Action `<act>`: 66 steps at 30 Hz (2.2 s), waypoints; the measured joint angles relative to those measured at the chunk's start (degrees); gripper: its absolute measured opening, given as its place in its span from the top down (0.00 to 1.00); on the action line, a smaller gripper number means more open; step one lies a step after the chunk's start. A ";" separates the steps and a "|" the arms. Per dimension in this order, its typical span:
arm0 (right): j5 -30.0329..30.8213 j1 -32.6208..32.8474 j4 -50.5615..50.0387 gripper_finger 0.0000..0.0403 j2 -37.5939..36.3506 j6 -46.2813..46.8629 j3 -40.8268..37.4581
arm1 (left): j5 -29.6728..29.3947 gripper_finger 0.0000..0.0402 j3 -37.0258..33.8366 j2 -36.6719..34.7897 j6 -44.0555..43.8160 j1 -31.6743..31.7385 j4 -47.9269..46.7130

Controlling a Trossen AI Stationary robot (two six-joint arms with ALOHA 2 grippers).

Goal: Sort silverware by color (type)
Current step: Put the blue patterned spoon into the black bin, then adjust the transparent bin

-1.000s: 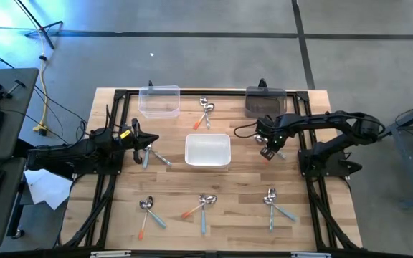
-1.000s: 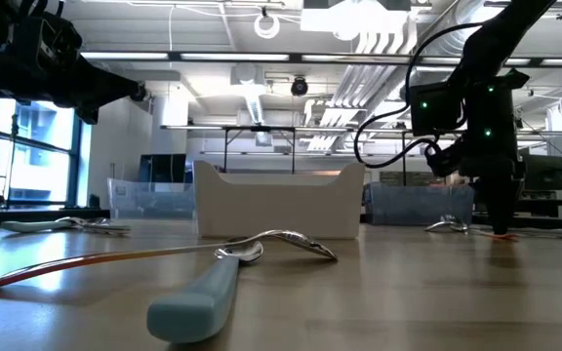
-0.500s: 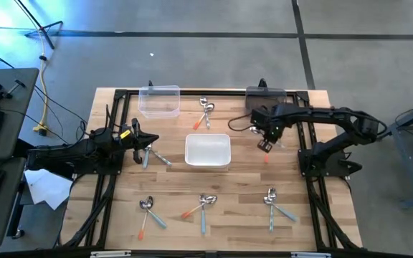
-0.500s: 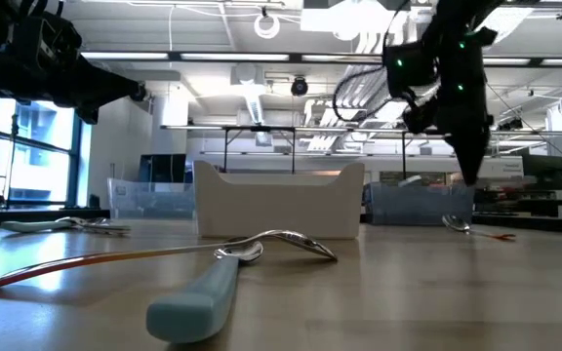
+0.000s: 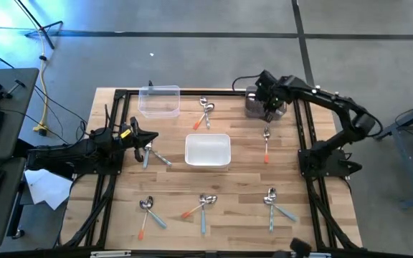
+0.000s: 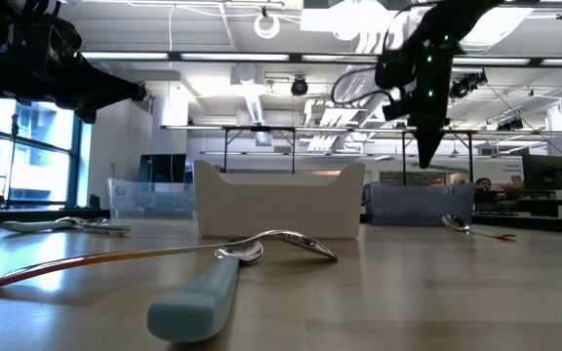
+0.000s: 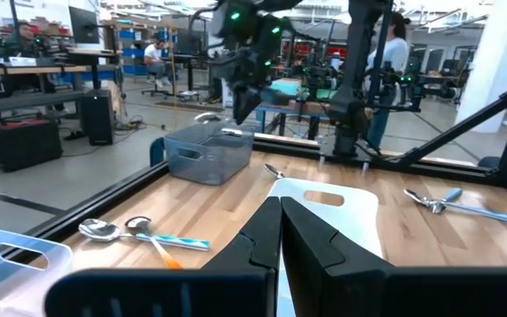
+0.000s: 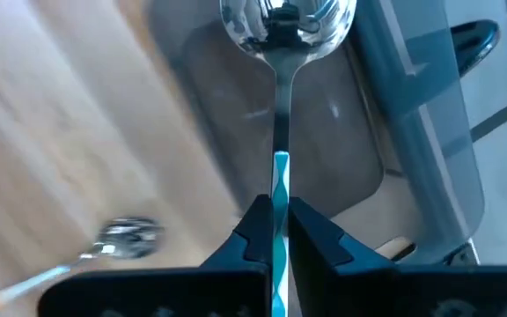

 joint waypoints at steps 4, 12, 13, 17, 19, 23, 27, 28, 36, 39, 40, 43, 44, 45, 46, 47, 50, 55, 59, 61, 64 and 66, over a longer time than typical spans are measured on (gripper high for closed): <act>-0.24 -4.08 3.92 0.98 3.88 -5.21 0.00 | -0.01 0.99 0.00 0.00 0.00 0.00 0.05; -2.97 -8.47 7.39 0.98 10.09 -9.14 0.00 | -0.03 0.99 0.00 0.00 0.02 0.00 0.52; -3.44 -8.73 7.57 0.98 10.80 -9.26 0.00 | -0.05 0.99 0.00 0.00 0.04 0.00 0.52; -5.09 -9.26 8.69 0.98 13.01 -9.46 0.00 | -1.33 0.99 0.00 0.00 0.02 0.00 0.51; -4.78 -9.29 9.23 0.98 14.17 -9.70 0.00 | -1.80 0.99 0.00 0.00 0.13 0.00 0.53; -4.56 -9.35 9.97 0.97 15.55 -9.70 0.00 | -2.00 0.99 0.00 0.02 0.52 0.00 0.52; -4.56 -9.13 9.92 0.92 15.65 -9.43 0.00 | -1.90 0.99 0.00 0.01 0.59 0.00 0.52; -4.54 -8.99 9.75 0.90 15.57 -9.23 0.00 | -1.56 0.99 0.00 0.01 0.67 0.00 0.52; -3.89 -8.17 6.69 0.80 12.31 -5.47 0.00 | -1.28 0.99 0.00 0.02 2.09 0.00 0.51; -3.65 -7.52 4.02 0.85 9.58 -3.89 -0.02 | -2.45 0.99 0.00 0.02 1.79 0.00 0.45; -3.57 -7.18 3.49 0.89 8.43 -3.45 -0.02 | -2.52 0.99 0.00 0.00 1.62 0.00 0.42; -3.80 -5.27 3.15 0.98 4.13 -1.33 -0.02 | -2.51 0.99 0.00 0.00 1.63 0.00 0.43; -3.99 -4.29 3.62 0.98 2.74 -0.18 -0.02 | -2.40 0.99 0.00 0.00 1.52 0.00 0.44; -4.04 -3.29 5.02 0.98 1.39 1.28 -0.24 | -2.34 0.99 0.00 0.00 1.49 0.00 0.35; -4.06 -2.10 7.25 0.98 -0.05 2.73 -0.93 | -2.31 0.99 0.00 0.00 1.48 0.00 0.09; -4.32 -0.66 9.10 0.99 -1.38 3.92 -1.80 | -2.30 0.99 -0.02 0.02 1.47 -0.01 -0.23; -5.33 4.49 14.75 0.99 -4.61 8.27 -6.09 | -2.22 0.99 -0.02 0.00 1.49 -0.04 -0.39; -4.06 14.90 30.12 1.00 -10.52 16.83 -15.52 | -2.20 0.99 -0.02 0.01 1.94 -0.04 -0.40; -0.10 22.62 42.47 1.00 -13.61 22.92 -21.58 | -2.22 0.99 -0.02 0.00 -0.23 -0.02 -0.68; 1.91 25.72 46.27 1.00 -14.29 24.73 -23.57 | -2.30 0.99 -0.02 0.00 -0.89 -0.02 -0.93; 3.45 29.25 48.37 1.00 -14.20 26.63 -24.37 | -2.32 0.99 -0.02 0.02 -0.94 0.00 -1.60; 3.46 30.74 48.58 1.00 -14.19 27.75 -24.27 | -2.33 0.99 -0.02 0.00 -0.92 0.00 -1.51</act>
